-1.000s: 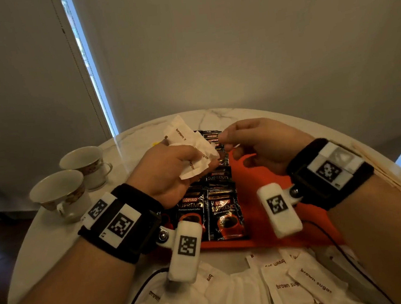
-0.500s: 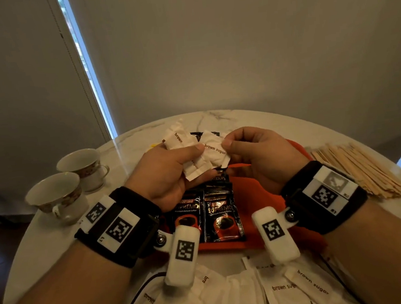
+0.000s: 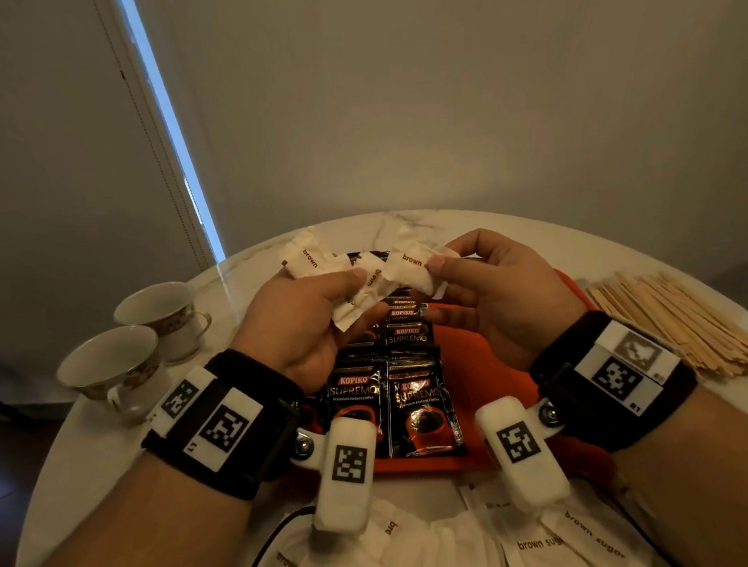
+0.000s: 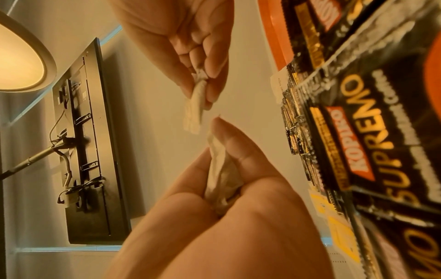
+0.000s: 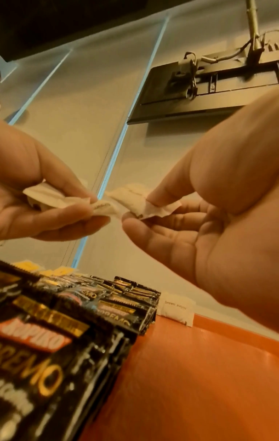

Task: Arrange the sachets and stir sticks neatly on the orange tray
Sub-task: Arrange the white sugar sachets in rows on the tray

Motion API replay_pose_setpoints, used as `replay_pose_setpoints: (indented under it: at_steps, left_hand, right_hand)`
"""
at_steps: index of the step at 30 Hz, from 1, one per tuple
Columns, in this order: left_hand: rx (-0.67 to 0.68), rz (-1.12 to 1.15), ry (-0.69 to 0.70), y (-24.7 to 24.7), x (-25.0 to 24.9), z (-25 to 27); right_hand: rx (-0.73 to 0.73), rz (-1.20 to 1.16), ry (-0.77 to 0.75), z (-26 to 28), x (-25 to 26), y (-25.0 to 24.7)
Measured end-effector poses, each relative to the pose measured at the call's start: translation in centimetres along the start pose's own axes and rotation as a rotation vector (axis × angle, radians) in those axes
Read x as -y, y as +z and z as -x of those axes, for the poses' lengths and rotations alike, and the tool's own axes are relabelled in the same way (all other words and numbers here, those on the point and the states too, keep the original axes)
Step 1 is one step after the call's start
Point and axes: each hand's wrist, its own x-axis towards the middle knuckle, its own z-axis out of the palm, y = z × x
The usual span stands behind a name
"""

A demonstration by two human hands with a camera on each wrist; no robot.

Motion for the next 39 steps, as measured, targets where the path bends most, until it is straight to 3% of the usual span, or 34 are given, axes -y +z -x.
replay_pose_setpoints:
  at_steps: [8,14,21,28,31,35,39]
  left_hand:
    - [0.162,-0.114,0.036,0.3,0.4,0.8]
    - [0.101,-0.125,0.102,0.0,0.1,0.5]
    - [0.075,-0.089,0.123,0.0,0.0,0.3]
    - [0.086,-0.092,0.119,-0.1,0.5,-0.1]
    - [0.029,-0.034,0.105,-0.3,0.3,-0.5]
    - [-0.020,0.009,0.093,-0.7,-0.1,-0.9]
    - [-0.032,-0.011,0.091,-0.8,-0.1,-1.0]
  right_hand:
    - [0.017,0.110,-0.044,0.3,-1.0,0.7]
    - [0.107,0.159,0.003,0.5,-0.8,0.7]
    - [-0.027,0.166,0.011,0.2,-0.6,0.2]
    - [0.033,0.163,0.029,-0.2,-0.7,0.7]
    - [-0.062,0.109,0.004,-1.2,-0.2,0.1]
    - [-0.328,0.132,0.034,-5.0,0.3,-3.0]
    - [-0.358,0.334,0.244,-8.7,-0.4,-5.5]
